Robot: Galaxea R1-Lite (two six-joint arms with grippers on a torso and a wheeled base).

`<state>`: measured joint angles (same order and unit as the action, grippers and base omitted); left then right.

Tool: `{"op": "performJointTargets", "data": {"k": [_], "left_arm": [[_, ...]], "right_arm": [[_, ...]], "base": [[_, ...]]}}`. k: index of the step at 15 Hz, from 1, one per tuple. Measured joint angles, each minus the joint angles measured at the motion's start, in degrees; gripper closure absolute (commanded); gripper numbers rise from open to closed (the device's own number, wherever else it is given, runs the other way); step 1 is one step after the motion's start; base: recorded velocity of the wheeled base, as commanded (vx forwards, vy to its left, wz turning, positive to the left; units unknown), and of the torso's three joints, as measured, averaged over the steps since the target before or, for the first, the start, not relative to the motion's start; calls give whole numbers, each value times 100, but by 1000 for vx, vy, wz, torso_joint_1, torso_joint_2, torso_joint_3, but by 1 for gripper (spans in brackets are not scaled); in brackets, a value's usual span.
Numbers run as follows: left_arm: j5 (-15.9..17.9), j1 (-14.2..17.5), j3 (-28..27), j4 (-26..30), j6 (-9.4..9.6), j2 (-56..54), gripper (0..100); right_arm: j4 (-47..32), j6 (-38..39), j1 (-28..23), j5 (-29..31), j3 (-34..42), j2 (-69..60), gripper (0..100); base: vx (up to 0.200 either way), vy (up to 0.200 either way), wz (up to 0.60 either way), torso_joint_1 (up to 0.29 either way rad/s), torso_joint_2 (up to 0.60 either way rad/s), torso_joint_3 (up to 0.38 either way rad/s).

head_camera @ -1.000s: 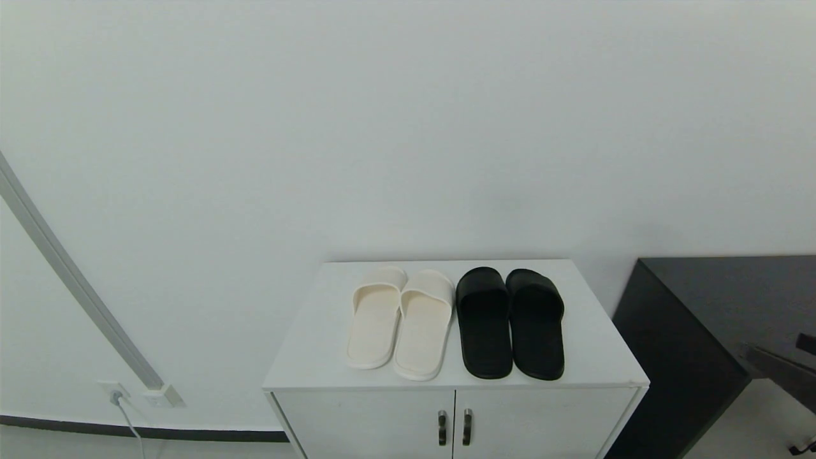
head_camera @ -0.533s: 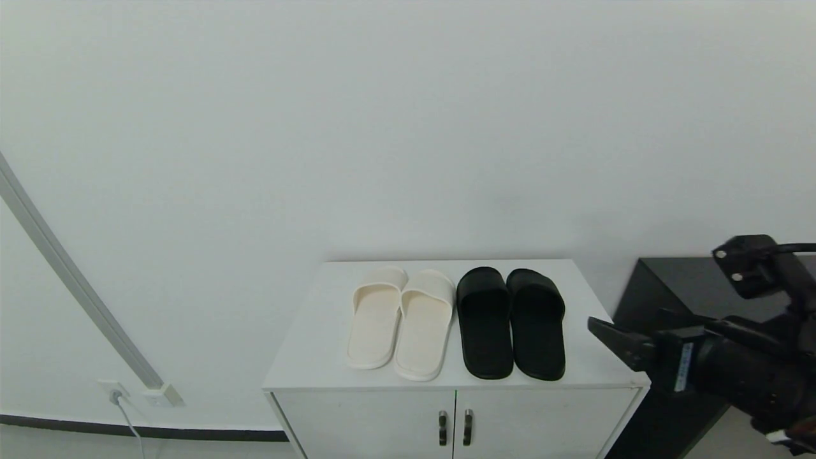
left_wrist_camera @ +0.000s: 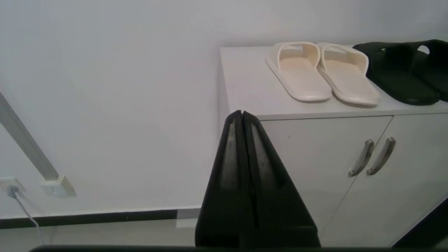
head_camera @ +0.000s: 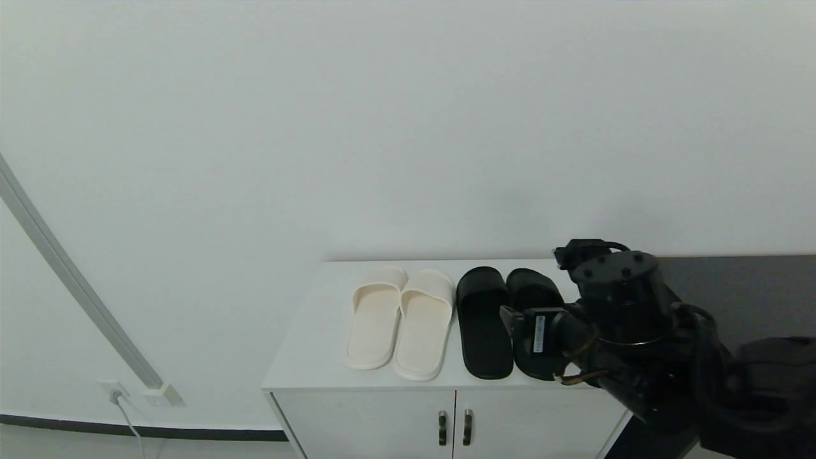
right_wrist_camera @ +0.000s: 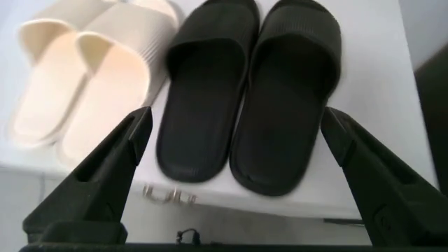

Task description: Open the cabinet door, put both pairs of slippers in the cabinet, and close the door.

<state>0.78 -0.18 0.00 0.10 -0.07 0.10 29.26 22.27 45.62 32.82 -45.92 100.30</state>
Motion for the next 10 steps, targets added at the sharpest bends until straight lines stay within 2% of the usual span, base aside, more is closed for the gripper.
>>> {"op": "performJointTargets", "data": {"k": [3,7,10], "left_arm": [[0,0,0,0,0,0,100],[1,0,0,0,0,0,100],[0,-4,0,0,0,0,100]], "right_arm": [[607,44,-59,310,-317,874,0],[1477,-85,-472,356,-529,1810,0],[2097,-484,-673,352,-812,2398,0]], "base": [[0,0,0,0,0,0],[0,0,0,0,0,0],[0,0,0,0,0,0]]}}
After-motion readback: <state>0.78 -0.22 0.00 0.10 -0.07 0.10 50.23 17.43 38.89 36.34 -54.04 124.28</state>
